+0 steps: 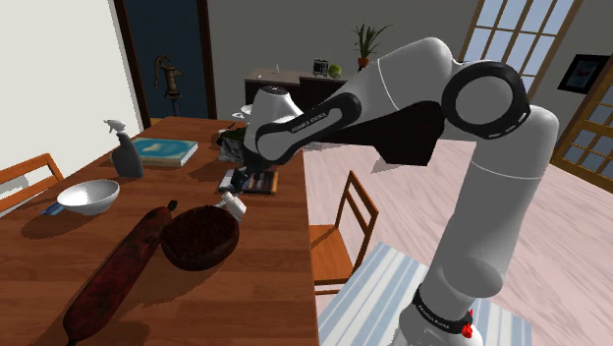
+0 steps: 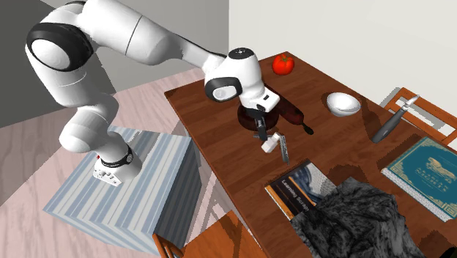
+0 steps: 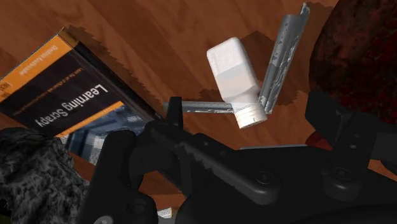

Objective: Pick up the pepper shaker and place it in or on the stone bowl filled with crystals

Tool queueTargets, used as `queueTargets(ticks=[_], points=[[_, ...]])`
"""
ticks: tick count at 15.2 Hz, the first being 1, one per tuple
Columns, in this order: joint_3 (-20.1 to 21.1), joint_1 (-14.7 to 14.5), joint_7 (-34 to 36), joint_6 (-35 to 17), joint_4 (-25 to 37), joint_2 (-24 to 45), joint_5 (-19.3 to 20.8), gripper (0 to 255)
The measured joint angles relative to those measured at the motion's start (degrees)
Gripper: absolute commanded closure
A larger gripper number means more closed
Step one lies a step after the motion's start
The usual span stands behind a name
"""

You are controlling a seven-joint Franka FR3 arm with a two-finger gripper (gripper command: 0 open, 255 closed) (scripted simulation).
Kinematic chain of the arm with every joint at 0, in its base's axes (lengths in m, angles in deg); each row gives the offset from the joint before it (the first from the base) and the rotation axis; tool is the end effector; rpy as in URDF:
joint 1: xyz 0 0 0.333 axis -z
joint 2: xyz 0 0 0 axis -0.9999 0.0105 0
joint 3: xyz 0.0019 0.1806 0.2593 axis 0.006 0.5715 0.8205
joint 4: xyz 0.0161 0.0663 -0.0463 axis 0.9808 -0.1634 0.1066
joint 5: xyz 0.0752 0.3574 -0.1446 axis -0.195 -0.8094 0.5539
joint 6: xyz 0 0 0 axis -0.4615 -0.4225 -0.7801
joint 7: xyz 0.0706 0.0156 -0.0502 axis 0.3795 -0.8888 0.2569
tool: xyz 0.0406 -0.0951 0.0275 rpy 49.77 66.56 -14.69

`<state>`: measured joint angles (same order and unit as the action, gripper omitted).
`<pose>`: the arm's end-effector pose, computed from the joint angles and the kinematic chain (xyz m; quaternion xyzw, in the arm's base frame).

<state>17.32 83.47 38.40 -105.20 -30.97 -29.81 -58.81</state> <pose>0.5732 0.1264 0.4099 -0.9826 -0.1021 -0.1553 0.0047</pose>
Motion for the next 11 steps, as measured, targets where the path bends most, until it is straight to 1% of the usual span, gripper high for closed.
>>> queueTargets(ticks=[4, 11], points=[[0.23, -0.96, 0.18, -3.06, 5.04, 7.40, 2.53, 0], [-0.27, -1.38, 0.80, -6.66, 6.96, 12.82, 3.91, 0]])
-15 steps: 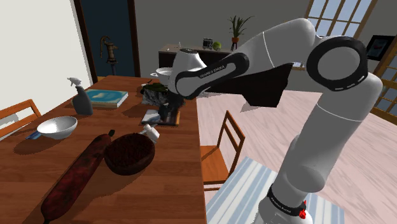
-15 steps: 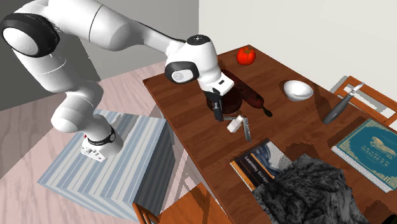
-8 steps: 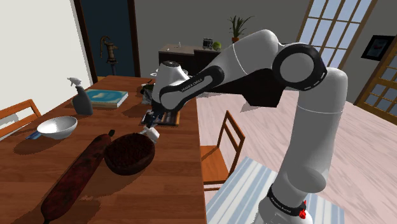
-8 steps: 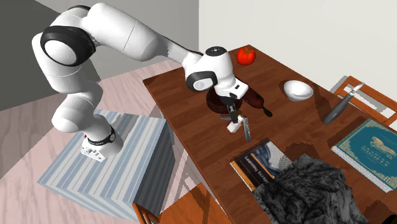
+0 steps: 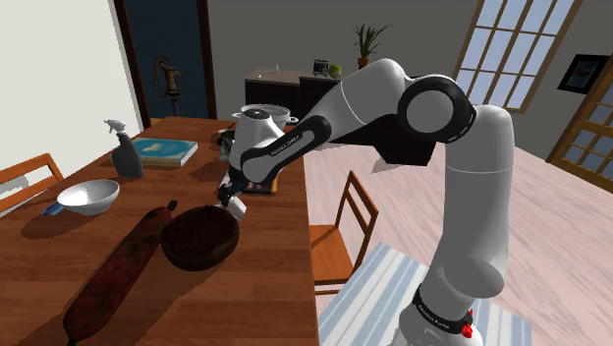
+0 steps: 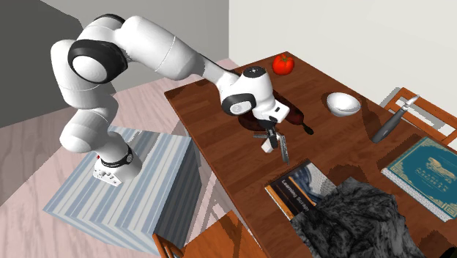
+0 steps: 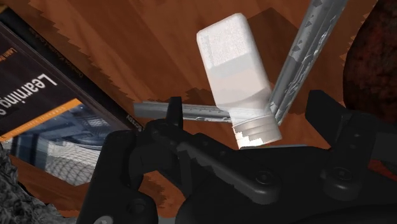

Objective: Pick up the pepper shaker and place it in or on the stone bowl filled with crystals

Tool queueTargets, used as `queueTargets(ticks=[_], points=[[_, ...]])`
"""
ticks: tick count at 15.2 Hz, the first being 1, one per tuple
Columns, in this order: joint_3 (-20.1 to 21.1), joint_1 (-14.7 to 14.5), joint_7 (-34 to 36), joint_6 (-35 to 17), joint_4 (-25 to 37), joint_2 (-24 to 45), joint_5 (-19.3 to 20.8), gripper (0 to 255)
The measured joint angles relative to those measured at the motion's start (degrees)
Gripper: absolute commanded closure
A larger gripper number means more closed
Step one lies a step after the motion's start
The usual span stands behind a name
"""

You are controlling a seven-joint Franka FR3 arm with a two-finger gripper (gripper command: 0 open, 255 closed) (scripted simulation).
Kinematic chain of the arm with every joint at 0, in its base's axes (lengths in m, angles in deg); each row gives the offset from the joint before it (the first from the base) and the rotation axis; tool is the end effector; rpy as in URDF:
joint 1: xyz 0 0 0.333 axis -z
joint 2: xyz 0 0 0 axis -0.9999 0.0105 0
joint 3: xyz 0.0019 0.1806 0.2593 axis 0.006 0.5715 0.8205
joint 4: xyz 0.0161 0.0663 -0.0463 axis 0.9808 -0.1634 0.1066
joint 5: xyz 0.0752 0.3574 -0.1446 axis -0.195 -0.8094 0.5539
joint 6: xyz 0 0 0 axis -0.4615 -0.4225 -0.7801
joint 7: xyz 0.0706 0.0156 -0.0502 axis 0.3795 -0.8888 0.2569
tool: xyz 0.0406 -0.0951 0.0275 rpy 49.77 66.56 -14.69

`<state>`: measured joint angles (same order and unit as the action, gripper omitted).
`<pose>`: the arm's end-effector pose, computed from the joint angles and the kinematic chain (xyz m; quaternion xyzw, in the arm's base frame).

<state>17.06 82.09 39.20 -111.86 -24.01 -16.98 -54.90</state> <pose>0.6179 0.1488 0.3442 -0.9780 -0.1287 -0.1641 0.0005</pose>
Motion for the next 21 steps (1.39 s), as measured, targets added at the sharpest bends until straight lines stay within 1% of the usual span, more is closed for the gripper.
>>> queueTargets(ticks=[7, 8, 18, 21], points=[[-0.06, -0.13, 0.21, -0.27, 0.20, 0.47, 0.17, 0], [-0.06, -0.13, 0.21, -0.27, 0.20, 0.47, 0.17, 255], [-0.07, -0.14, 0.23, -0.31, 0.22, 0.44, 0.18, 255], [0.10, -0.01, -0.07, 0.95, 0.46, -0.53, -0.15, 255]])
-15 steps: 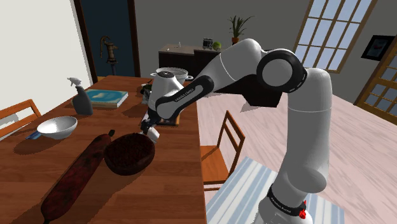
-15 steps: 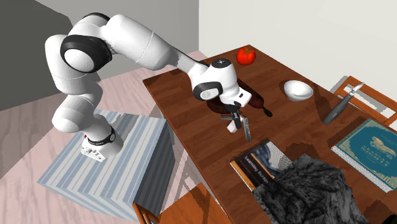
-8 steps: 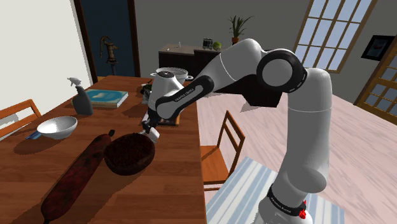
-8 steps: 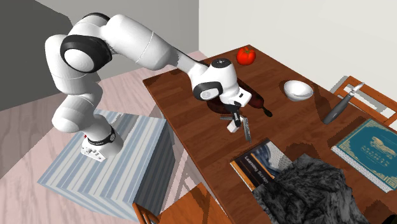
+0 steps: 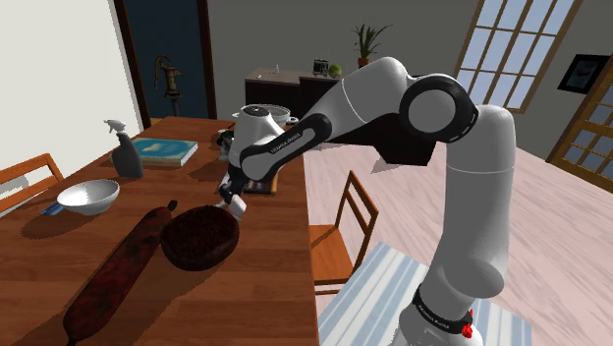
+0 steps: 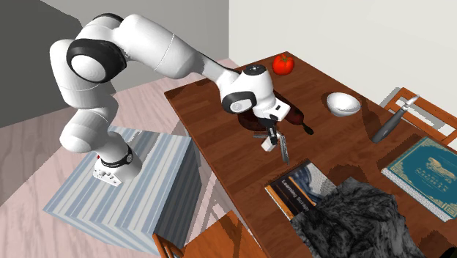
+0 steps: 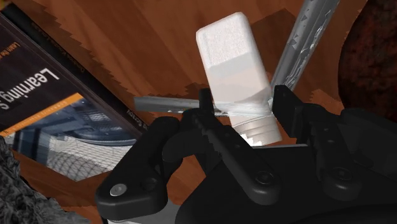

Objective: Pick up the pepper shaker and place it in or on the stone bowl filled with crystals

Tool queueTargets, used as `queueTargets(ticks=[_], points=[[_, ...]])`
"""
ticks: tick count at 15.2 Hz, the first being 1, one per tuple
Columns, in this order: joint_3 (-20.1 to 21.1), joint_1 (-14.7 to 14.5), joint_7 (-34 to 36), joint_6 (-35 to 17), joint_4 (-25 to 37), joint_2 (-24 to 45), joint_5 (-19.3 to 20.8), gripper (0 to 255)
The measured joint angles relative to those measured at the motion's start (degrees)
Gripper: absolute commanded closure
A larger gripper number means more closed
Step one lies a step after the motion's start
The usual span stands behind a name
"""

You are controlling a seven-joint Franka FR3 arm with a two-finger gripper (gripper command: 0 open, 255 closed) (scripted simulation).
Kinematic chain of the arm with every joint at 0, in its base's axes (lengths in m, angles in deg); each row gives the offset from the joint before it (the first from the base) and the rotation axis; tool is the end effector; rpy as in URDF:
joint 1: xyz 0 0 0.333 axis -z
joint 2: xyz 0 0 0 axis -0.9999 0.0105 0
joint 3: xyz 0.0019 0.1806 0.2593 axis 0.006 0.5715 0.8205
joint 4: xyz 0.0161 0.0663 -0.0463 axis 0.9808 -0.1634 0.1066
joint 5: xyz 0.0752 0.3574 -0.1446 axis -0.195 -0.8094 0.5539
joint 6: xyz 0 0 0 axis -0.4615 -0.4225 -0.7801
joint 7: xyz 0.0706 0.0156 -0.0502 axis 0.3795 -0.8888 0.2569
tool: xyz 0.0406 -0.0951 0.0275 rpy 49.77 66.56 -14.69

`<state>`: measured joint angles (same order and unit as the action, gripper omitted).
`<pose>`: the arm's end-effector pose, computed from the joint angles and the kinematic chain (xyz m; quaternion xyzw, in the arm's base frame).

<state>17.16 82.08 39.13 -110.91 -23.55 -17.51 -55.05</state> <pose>0.6185 0.1497 0.3518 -0.9780 -0.1287 -0.1644 0.0004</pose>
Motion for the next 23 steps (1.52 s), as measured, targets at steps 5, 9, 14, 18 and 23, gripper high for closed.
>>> queueTargets(ticks=[5, 9, 14, 18, 23], points=[[0.33, 0.18, -0.57, 3.22, 1.21, -2.04, -0.70, 255], [0.54, 0.24, -0.92, 6.01, 2.75, -3.31, -1.18, 255], [0.70, 0.47, -1.60, 9.27, 4.29, -5.06, -1.85, 255], [0.81, 0.55, -1.99, 12.03, 5.92, -6.21, -2.26, 255], [0.94, 0.56, -2.32, 15.71, 8.35, -7.49, -2.69, 255]])
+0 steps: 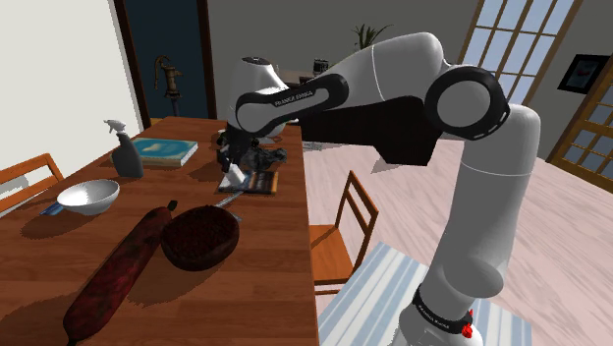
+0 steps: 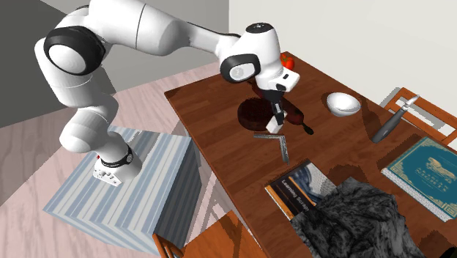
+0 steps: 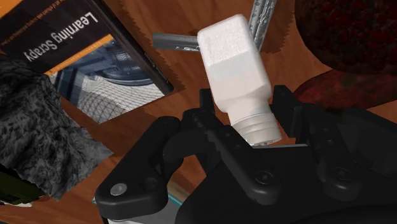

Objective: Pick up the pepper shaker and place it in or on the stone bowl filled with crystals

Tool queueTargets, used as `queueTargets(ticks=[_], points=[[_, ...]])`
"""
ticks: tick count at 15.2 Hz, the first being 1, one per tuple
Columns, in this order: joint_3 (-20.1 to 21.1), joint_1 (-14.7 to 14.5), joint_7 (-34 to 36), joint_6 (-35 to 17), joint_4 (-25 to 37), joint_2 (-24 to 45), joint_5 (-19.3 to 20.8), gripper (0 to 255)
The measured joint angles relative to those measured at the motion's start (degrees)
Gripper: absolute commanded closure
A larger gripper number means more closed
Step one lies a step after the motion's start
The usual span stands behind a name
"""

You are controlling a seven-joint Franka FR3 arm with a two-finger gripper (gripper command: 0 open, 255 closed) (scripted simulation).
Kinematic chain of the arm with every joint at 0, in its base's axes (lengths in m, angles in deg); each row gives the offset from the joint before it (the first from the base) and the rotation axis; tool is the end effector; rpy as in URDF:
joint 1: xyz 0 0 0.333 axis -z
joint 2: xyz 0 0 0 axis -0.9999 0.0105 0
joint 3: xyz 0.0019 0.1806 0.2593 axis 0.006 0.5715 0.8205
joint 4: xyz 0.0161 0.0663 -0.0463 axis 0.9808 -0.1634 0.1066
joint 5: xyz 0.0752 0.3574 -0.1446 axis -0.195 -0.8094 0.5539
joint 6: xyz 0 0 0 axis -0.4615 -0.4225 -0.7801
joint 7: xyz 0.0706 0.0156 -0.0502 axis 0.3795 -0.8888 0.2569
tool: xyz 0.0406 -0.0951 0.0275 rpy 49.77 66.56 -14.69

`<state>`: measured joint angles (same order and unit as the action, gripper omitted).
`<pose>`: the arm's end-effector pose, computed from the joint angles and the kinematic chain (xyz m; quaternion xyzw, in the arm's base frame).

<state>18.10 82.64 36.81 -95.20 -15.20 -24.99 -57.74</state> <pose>0.6187 0.1497 0.4734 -0.9779 -0.1286 -0.1646 0.0005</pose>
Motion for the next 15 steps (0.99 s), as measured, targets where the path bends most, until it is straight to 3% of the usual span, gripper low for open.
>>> queueTargets(ticks=[8, 15], points=[[0.31, -0.40, 0.33, 5.17, 4.16, -1.00, -0.12, 255], [3.45, -5.46, 9.73, 7.70, 3.88, -3.11, 3.04, 255]])
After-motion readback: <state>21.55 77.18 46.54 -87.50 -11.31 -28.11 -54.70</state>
